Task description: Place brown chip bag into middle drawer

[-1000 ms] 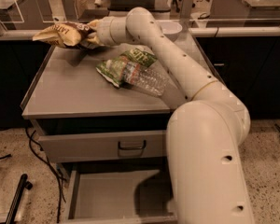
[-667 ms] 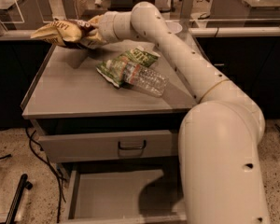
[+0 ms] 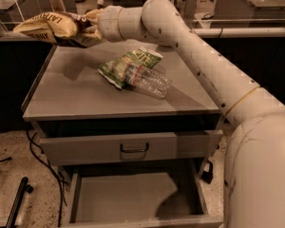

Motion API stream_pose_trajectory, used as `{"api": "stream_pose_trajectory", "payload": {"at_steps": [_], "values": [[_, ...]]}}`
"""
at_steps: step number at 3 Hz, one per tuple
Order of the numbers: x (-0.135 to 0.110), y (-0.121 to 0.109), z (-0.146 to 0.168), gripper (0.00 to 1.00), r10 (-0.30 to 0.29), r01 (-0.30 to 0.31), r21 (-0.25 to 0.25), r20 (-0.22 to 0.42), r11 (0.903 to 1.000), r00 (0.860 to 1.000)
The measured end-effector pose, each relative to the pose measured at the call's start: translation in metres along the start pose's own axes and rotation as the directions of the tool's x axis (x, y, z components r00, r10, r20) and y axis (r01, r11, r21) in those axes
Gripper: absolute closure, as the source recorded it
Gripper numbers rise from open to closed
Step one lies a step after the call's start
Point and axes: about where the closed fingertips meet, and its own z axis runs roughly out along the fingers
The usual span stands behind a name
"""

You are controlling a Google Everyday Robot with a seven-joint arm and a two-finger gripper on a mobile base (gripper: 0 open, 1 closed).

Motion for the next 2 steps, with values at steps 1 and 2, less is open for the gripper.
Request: {"api": "stream_pose_trajectory", "payload": {"at_steps": [1,2], "values": [[-0.0001,0.0,0.0,1.0,0.0,0.0,0.0,0.0,1.0,1.0],[-0.0077,-0.0035,-0.0046,1.0,-0.007,0.007,-0.011,0.022,0.9999,1.0]]}}
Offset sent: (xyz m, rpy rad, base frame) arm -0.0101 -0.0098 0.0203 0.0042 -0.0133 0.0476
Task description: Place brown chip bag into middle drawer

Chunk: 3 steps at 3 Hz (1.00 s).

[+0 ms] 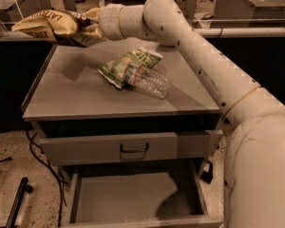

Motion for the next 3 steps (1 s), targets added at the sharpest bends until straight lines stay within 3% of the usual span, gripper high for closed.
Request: {"api": "stream_pose_trajectory", "payload": {"at_steps": [2,3], "values": [[-0.051,-0.018,-0.055,1.0,-0.058,0.058,0.002,0.057,0.9983,0.997],[-0.089,-0.022,-0.106,1.0,-0.097,0.095,0.023,0.071,0.9952,0.993]]}}
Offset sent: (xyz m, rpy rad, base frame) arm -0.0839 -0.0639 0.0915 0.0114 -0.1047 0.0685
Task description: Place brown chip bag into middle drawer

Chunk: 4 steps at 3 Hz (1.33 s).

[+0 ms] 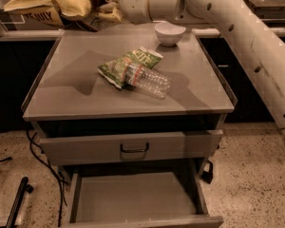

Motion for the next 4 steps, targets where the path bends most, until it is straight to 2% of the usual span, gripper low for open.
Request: {"api": "stream_pose_trajectory", "payload": {"at_steps": [1,2,3,4], "values": [[0.0,0.0,0.001,1.0,0.002,-0.001,-0.004,0.002,1.0,1.0],[-0.012,-0.002,-0.016,1.0,0.008,-0.008,-0.043,-0.008,0.9991,1.0],[-0.044,-0.004,-0.049,1.0,0.012,-0.014,-0.053,-0.038,0.9985,0.999],[-0.078,0.007,-0.093,1.0,0.027,-0.032,-0.046,-0.115,0.9984,0.993]]}}
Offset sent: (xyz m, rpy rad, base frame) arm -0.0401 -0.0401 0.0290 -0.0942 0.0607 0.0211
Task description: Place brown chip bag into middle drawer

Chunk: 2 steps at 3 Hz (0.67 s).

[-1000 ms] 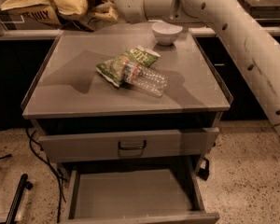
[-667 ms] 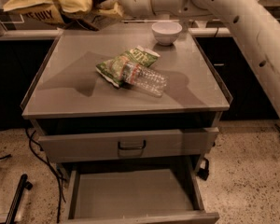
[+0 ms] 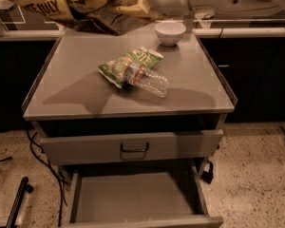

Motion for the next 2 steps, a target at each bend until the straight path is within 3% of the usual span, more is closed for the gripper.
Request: {"api": "stream_pose_trajectory", "payload": {"at_steps": [1,2], "values": [[-0.038,0.018,-0.038,1.0,0.04,-0.039,0.019,-0.073,0.9991,0.997],[-0.098,0.054,-0.064,1.0,0.156,-0.152,0.045,-0.13,0.9874,0.979]]}}
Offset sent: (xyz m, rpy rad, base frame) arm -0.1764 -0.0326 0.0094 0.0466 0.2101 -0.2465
